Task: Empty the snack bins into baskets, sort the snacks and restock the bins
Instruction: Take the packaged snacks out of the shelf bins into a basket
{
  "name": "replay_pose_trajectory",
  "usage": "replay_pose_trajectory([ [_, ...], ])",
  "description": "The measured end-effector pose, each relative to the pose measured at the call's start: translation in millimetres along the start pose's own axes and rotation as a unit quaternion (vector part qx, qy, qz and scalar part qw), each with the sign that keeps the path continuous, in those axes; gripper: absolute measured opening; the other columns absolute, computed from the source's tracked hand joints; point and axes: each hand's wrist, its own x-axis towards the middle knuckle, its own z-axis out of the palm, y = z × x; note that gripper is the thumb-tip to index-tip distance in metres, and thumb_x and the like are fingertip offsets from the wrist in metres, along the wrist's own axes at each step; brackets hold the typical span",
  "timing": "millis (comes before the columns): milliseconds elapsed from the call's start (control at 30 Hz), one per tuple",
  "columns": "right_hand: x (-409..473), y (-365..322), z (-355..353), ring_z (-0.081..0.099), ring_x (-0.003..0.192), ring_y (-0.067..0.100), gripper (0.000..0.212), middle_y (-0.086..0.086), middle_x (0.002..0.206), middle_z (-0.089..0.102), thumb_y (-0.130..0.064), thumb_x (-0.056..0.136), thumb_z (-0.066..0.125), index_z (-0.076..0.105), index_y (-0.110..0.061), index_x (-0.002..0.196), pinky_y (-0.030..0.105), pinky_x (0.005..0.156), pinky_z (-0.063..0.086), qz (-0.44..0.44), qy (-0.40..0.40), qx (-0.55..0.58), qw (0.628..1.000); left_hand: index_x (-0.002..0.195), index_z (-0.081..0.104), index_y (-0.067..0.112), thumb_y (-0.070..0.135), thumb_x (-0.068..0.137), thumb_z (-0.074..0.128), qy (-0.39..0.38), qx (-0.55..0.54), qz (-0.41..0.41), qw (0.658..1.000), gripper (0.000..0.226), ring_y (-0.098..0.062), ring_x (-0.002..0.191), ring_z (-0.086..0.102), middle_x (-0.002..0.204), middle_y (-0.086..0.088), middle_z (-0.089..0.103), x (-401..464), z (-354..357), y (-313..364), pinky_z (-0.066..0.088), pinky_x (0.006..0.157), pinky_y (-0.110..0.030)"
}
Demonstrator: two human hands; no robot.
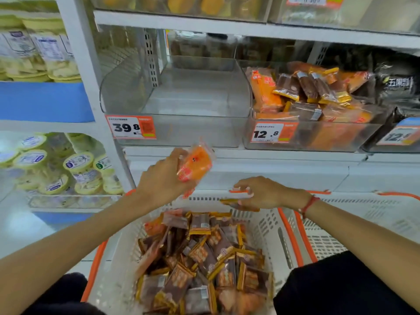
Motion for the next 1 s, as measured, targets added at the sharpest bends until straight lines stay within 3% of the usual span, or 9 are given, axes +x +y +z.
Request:
replay_pose_trajectory([
  [100, -11, -7, 5, 0.035, 0.138, 0.025, 0.064, 0.004, 0.156, 0.03, -0.035, 0.099, 0.051, 0.02, -0.02, 0.153, 0.035, 0.109, 0.035, 0.027, -0.104, -0.121, 0.987, 0.138, 0.042, 0.024, 0.078, 0.058, 0.069, -0.127, -0.069, -0.103, 0.984, 0.1, -0.022, 0.116, 0.058, 0.118, 0.004, 0.062, -4, 25, -14, 0.047, 0.094, -0.036],
  [200, -32, -9, -8, 0.05, 0.122, 0.022, 0.045, 0.003, 0.142, 0.047, -0.033, 0.1, 0.049, 0.04, -0.024, 0.143, 0.033, 0.1, 0.041, 0.024, -0.105, -0.124, 0.986, 0.141, 0.045, 0.026, 0.071, 0.074, 0.065, -0.086, -0.015, -0.081, 0.993, 0.083, -0.019, 0.132, 0.047, 0.145, 0.005, 0.049, 0, 38, -12, 0.039, 0.107, -0.036],
  [400, -68, 11, -68, 0.062, 0.088, 0.006, 0.019, -0.009, 0.103, 0.07, -0.021, 0.095, 0.058, 0.07, -0.028, 0.108, 0.034, 0.085, 0.053, -0.043, 0.244, 0.022, 0.968, 0.112, 0.065, 0.032, 0.04, 0.091, 0.062, 0.138, -0.042, 0.125, 0.982, 0.023, -0.01, 0.115, 0.054, 0.119, 0.015, 0.063, 28, 4, 59, 0.043, 0.085, -0.028],
  [533, -74, 37, -113, 0.062, 0.095, 0.017, 0.022, -0.003, 0.107, 0.07, -0.014, 0.09, 0.063, 0.07, -0.019, 0.111, 0.027, 0.073, 0.045, -0.015, 0.462, -0.012, 0.887, 0.119, 0.062, 0.027, 0.035, 0.092, 0.061, 0.199, -0.056, 0.193, 0.959, 0.028, -0.012, 0.122, 0.048, 0.129, 0.008, 0.058, 83, -13, 114, 0.038, 0.098, -0.029],
  [600, -63, 61, -134, 0.058, 0.107, 0.024, 0.029, 0.004, 0.117, 0.066, -0.021, 0.089, 0.065, 0.065, -0.02, 0.118, 0.031, 0.081, 0.046, 0.024, 0.506, -0.037, 0.861, 0.129, 0.055, 0.023, 0.038, 0.092, 0.061, 0.202, -0.045, 0.196, 0.959, 0.04, -0.015, 0.13, 0.041, 0.142, 0.005, 0.048, 117, -14, 136, 0.034, 0.102, -0.028],
  [700, -36, 87, -156, 0.043, 0.128, 0.039, 0.058, 0.015, 0.139, 0.048, -0.049, 0.086, 0.063, 0.047, -0.026, 0.137, 0.047, 0.099, 0.042, 0.113, 0.467, -0.045, 0.876, 0.151, 0.027, 0.012, 0.052, 0.091, 0.058, 0.164, 0.024, 0.153, 0.974, 0.078, -0.022, 0.148, 0.015, 0.161, -0.007, 0.016, 167, -12, 156, 0.02, 0.116, -0.036],
  [800, -8, 87, -174, 0.004, 0.146, 0.043, 0.101, 0.017, 0.16, 0.009, -0.08, 0.072, 0.052, 0.018, -0.029, 0.153, 0.06, 0.115, 0.014, 0.196, 0.389, 0.003, 0.9, 0.154, 0.009, 0.004, 0.07, 0.085, 0.05, 0.136, 0.143, 0.121, 0.973, 0.104, -0.026, 0.15, 0.003, 0.162, -0.013, 0.005, 203, -10, 165, 0.008, 0.12, -0.041],
  [900, 23, 80, -187, -0.013, 0.145, 0.043, 0.12, 0.016, 0.161, -0.012, -0.091, 0.065, 0.043, -0.004, -0.026, 0.154, 0.066, 0.114, 0.004, 0.251, 0.339, 0.089, 0.902, 0.148, 0.022, -0.002, 0.077, 0.078, 0.05, 0.11, 0.179, 0.098, 0.973, 0.109, -0.029, 0.15, 0.005, 0.159, -0.018, 0.018, 220, -8, 170, 0.006, 0.12, -0.042],
  [1000, 35, 77, -197, -0.008, 0.145, 0.047, 0.121, 0.019, 0.16, -0.008, -0.089, 0.069, 0.043, -0.009, -0.021, 0.154, 0.067, 0.113, 0.009, 0.297, 0.305, 0.042, 0.904, 0.131, 0.042, 0.001, 0.069, 0.072, 0.067, 0.1, 0.141, 0.118, 0.978, 0.093, -0.032, 0.134, 0.036, 0.139, -0.018, 0.046, 222, -13, 169, 0.031, 0.107, -0.039],
])
